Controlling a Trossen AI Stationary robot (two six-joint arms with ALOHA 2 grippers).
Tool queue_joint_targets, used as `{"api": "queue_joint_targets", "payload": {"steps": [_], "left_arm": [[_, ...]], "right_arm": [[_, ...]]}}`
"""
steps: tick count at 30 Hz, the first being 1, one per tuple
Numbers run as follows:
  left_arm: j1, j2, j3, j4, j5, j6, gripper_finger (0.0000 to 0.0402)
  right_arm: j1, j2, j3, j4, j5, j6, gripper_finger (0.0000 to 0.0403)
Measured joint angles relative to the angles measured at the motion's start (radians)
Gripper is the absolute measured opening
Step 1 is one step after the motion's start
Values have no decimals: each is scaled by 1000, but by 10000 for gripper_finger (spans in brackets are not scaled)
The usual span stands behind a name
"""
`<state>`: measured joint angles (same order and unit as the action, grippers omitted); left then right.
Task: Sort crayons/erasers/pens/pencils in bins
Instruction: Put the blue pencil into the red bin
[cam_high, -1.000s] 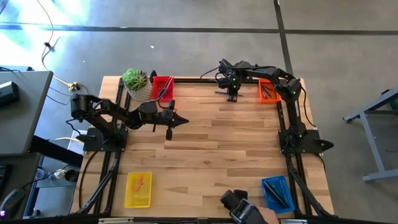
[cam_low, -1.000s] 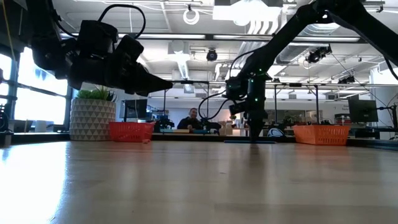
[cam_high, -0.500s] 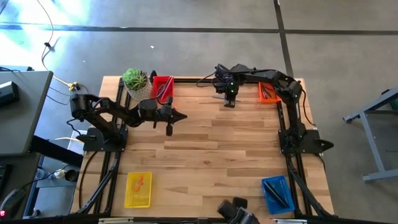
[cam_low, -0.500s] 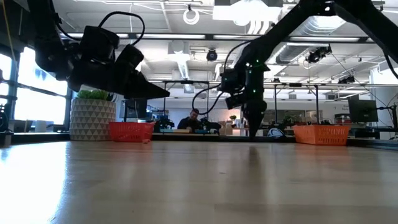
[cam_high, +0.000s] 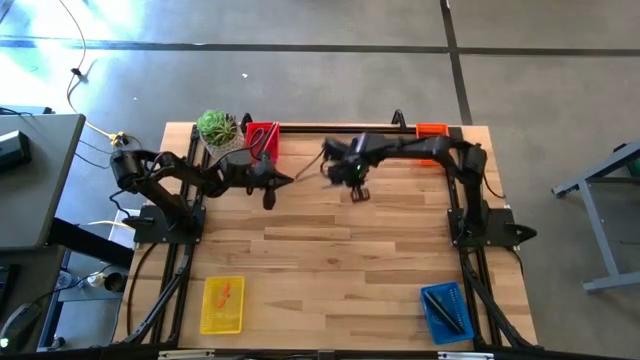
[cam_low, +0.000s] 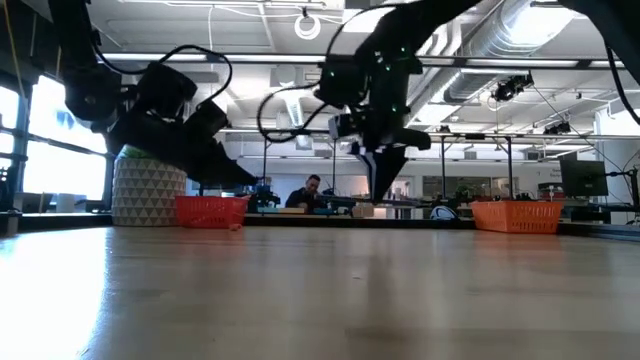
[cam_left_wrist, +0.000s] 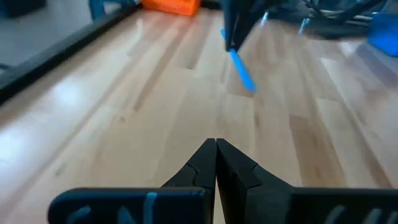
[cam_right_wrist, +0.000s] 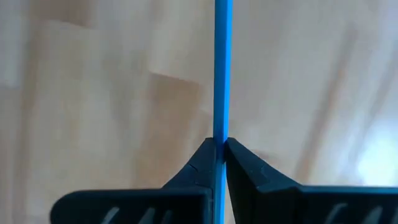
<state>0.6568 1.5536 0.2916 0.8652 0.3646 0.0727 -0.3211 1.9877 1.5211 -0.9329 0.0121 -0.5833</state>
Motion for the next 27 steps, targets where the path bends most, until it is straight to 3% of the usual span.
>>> {"api": "queue_joint_targets", "payload": {"steps": [5,16,27], "left_arm": [[35,0,0,-28,77,-41,0],[40,0,0,-95,80,-123,0],[35,0,0,-114,69,-131,0]], "right_arm": [[115,-1,0,94,24,-134,7],[246,127,2,488,123,-444,7],[264,203,2,638,128,-525,7]]}}
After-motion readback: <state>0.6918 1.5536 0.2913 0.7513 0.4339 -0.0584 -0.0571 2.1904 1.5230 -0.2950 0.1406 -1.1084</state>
